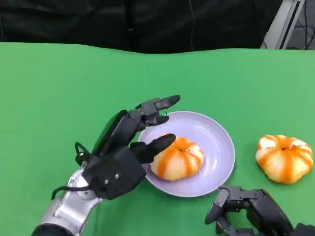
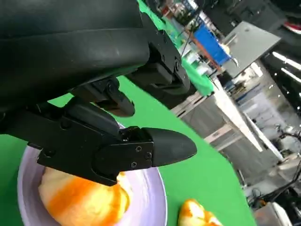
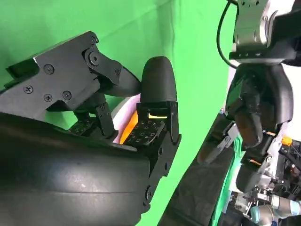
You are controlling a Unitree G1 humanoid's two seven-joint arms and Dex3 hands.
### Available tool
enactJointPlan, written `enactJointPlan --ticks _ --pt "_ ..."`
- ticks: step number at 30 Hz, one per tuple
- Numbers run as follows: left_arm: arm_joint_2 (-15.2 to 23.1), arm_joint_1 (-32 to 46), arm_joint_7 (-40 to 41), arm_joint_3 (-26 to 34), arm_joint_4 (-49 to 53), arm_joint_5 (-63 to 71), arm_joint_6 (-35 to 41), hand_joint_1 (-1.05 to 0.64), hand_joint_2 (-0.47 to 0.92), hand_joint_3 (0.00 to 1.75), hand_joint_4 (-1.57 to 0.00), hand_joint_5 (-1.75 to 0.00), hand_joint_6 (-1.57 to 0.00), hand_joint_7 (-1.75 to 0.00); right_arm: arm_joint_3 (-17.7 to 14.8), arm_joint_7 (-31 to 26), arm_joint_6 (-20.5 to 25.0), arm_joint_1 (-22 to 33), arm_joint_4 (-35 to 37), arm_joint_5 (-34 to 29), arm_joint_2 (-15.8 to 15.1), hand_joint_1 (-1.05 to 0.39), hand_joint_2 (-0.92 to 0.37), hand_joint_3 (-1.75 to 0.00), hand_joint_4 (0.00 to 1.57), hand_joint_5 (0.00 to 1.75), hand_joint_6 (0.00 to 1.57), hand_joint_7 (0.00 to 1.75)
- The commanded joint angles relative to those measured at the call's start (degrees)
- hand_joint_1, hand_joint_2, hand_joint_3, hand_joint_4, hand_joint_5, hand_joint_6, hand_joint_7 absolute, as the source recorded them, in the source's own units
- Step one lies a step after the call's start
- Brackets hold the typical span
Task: Grasp the bread from the table and place it into the plate.
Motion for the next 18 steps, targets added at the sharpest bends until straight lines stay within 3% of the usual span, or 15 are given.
enactJointPlan --ticks 1,4,7,18 --pt "-0.2 1.7 1.2 1.6 -1.5 -1.6 -1.8 -0.65 0.92 0.62 -0.90 -0.04 -0.60 -0.02 -0.3 0.1 -0.4 -0.2 0.3 0.5 -0.7 -0.13 -0.61 -0.99 0.81 1.49 0.86 1.17" --pt "0.0 11.6 -1.5 4.5 -9.9 -9.4 -4.4 -0.64 0.92 0.63 -0.92 -0.04 -0.59 -0.01 -0.3 0.7 -0.9 -0.2 0.7 0.9 -0.8 -0.15 -0.60 -0.99 0.81 1.50 0.85 1.17" --pt "0.7 15.6 -3.7 5.6 -12.7 -12.2 -5.5 -0.64 0.92 0.66 -0.93 -0.04 -0.58 -0.01 -0.4 0.8 -0.5 -0.3 1.0 0.8 -0.8 -0.15 -0.60 -0.99 0.82 1.51 0.85 1.18" --pt "0.4 17.3 -6.1 6.9 -14.3 -13.2 -5.3 -0.64 0.92 0.68 -0.95 -0.03 -0.58 0.00 -0.4 0.7 -0.3 -0.4 1.0 0.8 -0.8 -0.16 -0.61 -0.96 0.82 1.51 0.85 1.17"
